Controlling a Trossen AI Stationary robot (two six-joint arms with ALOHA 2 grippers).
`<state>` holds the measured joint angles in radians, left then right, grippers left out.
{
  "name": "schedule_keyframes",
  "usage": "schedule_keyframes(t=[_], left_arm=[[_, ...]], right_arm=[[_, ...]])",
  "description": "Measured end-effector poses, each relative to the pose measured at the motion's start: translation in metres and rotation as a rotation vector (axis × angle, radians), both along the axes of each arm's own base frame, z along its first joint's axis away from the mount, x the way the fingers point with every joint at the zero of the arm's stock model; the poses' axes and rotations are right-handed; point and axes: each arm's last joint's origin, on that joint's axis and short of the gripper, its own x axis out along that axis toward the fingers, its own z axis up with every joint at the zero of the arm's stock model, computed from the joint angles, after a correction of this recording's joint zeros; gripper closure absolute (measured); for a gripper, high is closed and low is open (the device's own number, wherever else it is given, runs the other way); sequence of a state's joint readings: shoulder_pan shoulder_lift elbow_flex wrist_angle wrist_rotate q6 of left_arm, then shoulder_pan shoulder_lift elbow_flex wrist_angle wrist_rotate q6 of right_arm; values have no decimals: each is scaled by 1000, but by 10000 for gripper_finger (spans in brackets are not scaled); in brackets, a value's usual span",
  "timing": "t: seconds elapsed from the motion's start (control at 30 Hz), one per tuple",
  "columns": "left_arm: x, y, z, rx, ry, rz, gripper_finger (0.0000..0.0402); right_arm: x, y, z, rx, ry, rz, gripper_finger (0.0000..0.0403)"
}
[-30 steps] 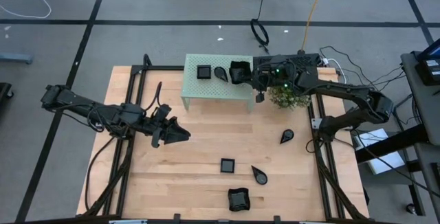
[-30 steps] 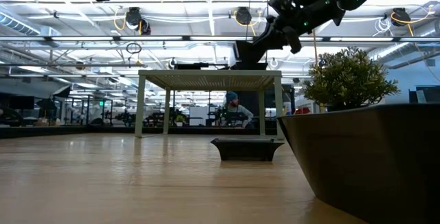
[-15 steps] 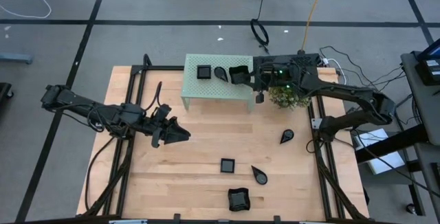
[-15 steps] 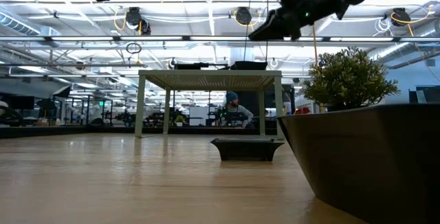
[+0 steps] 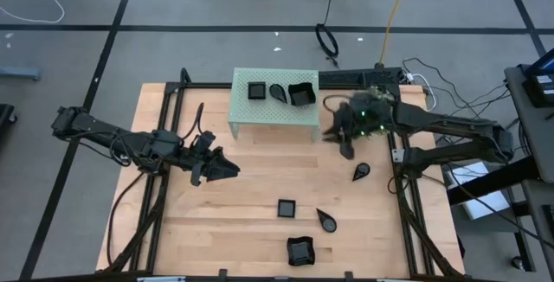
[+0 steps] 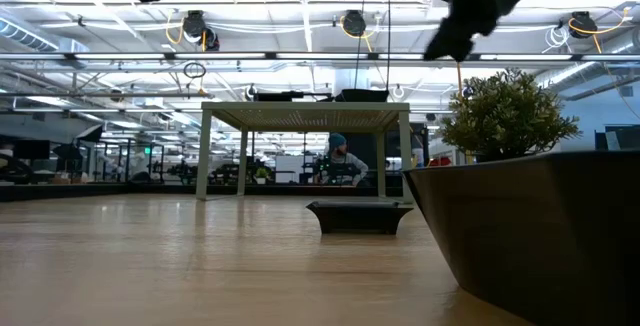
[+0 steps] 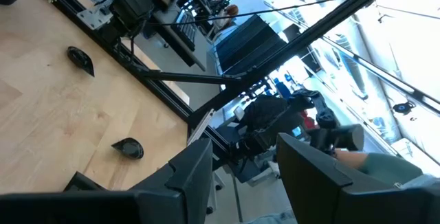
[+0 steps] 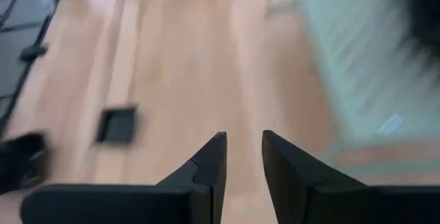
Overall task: Pick & Place Mini shaped plates
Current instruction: Stack the black distorted square plate on top of the other black distorted square plate on the shelf
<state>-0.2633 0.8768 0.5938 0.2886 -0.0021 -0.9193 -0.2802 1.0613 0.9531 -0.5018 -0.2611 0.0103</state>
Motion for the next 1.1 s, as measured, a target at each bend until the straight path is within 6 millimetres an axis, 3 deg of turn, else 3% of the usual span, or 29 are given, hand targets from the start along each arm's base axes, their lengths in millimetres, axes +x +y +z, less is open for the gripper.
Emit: schedule_keyframes(t=[0.23, 0.43, 0.73, 0.9, 1.1], left_arm=[[0, 0, 0, 0, 0, 0, 236], [0, 0, 0, 0, 2, 0, 236], [0, 0, 0, 0, 3, 0, 236], [0, 0, 0, 0, 3, 0, 236], [0, 0, 0, 0, 2, 0, 236]], right_arm=[[-1, 38, -13, 163, 145, 43, 317], [0, 72, -47, 270, 243, 102, 304], [5, 121, -88, 493, 185, 149, 277], [15, 138, -106, 466, 195, 102, 265], [33, 143, -125, 372, 131, 74, 264]])
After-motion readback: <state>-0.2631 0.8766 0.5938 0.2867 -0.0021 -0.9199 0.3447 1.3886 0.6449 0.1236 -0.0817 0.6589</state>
